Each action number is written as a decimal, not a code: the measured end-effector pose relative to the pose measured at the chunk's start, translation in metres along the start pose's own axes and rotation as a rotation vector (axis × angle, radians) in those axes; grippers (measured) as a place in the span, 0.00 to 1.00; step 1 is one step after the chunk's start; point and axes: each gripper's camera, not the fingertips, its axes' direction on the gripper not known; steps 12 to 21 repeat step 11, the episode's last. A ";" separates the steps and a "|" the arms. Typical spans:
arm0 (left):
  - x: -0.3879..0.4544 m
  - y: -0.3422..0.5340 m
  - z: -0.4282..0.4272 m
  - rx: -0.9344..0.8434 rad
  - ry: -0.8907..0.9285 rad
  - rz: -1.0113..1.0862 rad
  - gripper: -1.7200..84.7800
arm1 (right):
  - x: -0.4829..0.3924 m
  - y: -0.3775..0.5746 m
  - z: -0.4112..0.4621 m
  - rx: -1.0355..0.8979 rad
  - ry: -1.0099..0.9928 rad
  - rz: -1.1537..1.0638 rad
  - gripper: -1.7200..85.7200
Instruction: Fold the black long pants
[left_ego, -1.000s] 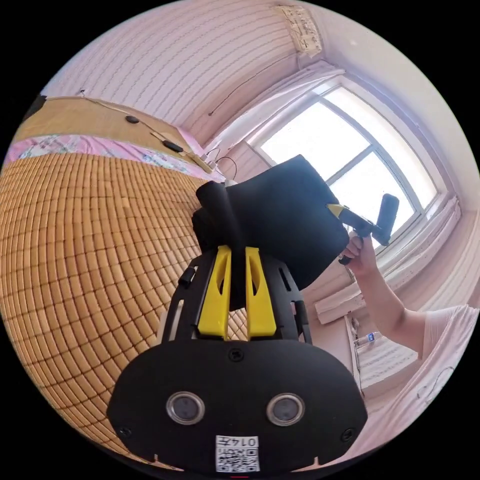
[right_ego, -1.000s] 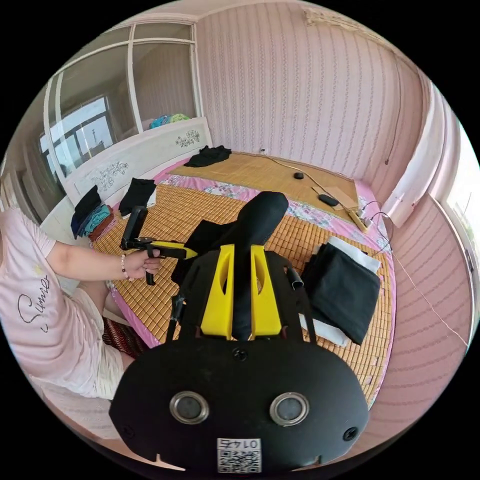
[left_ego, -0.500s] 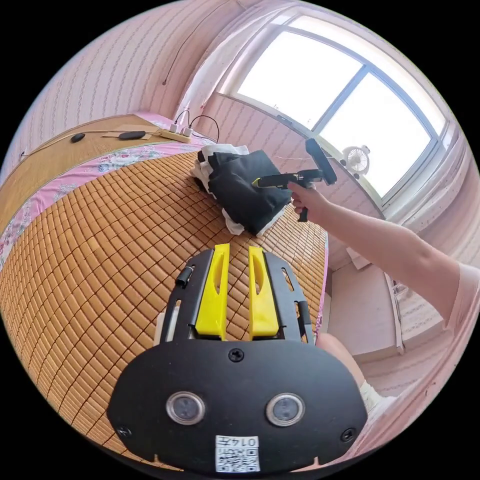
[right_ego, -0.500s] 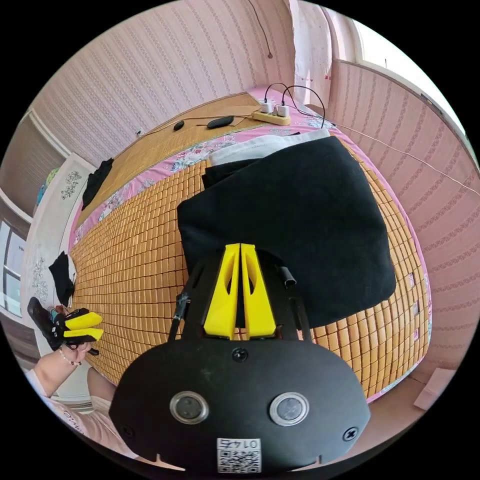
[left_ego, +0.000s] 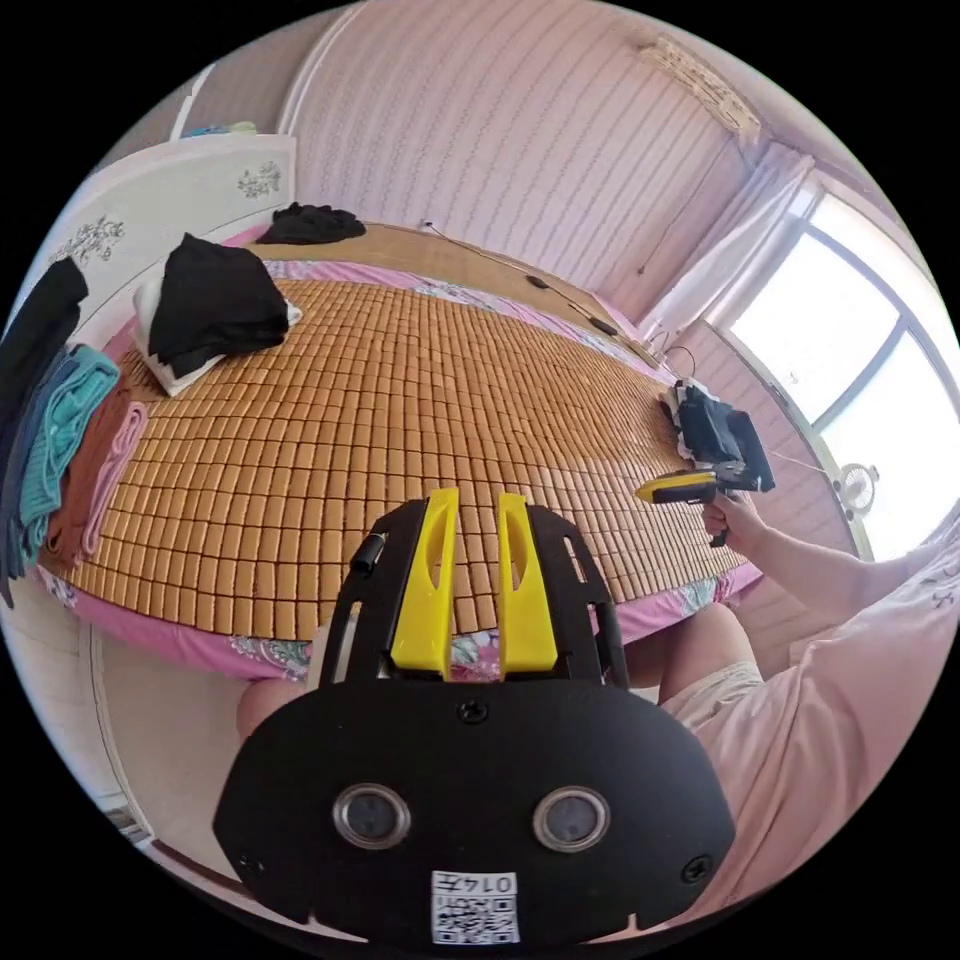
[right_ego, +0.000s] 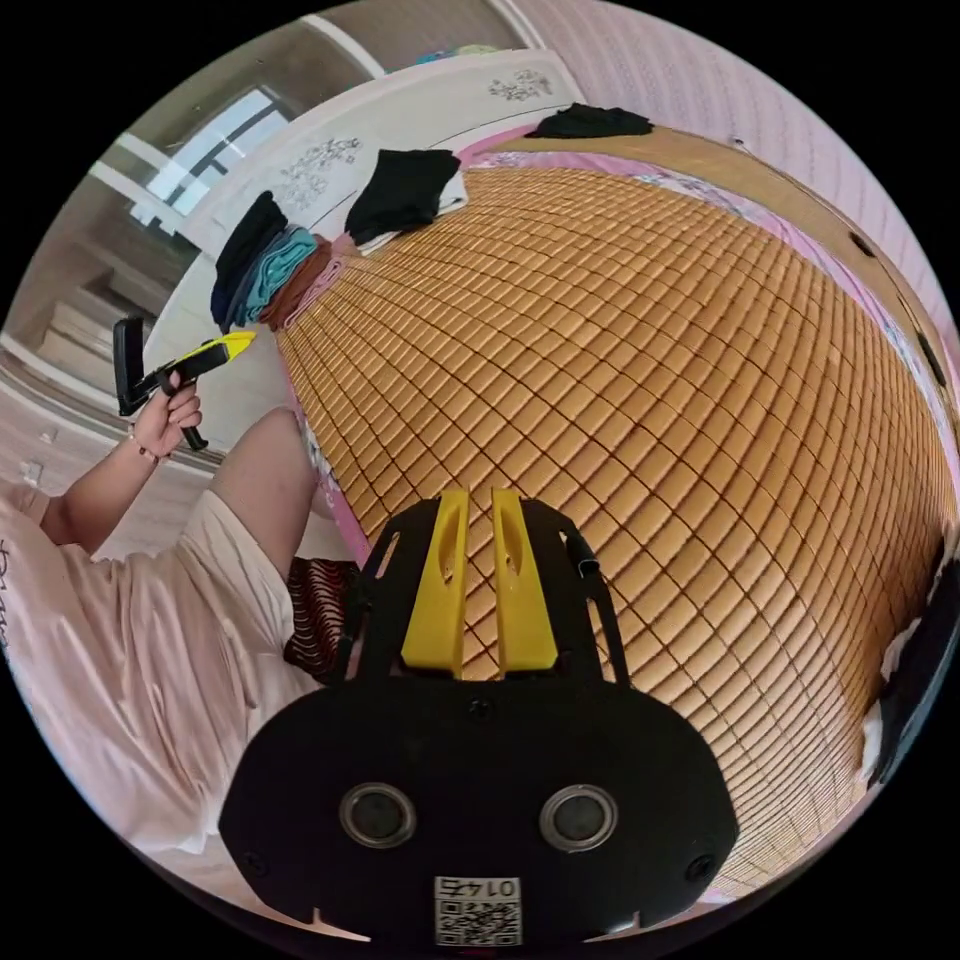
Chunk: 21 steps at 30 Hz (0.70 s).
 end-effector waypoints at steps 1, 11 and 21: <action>-0.016 0.009 -0.017 0.033 -0.027 -0.029 0.10 | -0.028 -0.031 0.001 -0.018 0.007 -0.084 0.08; -0.151 -0.018 -0.063 0.245 -0.220 -0.106 0.13 | -0.189 -0.306 -0.011 -0.019 0.207 -0.494 0.11; -0.151 -0.018 -0.063 0.245 -0.220 -0.106 0.13 | -0.189 -0.306 -0.011 -0.019 0.207 -0.494 0.11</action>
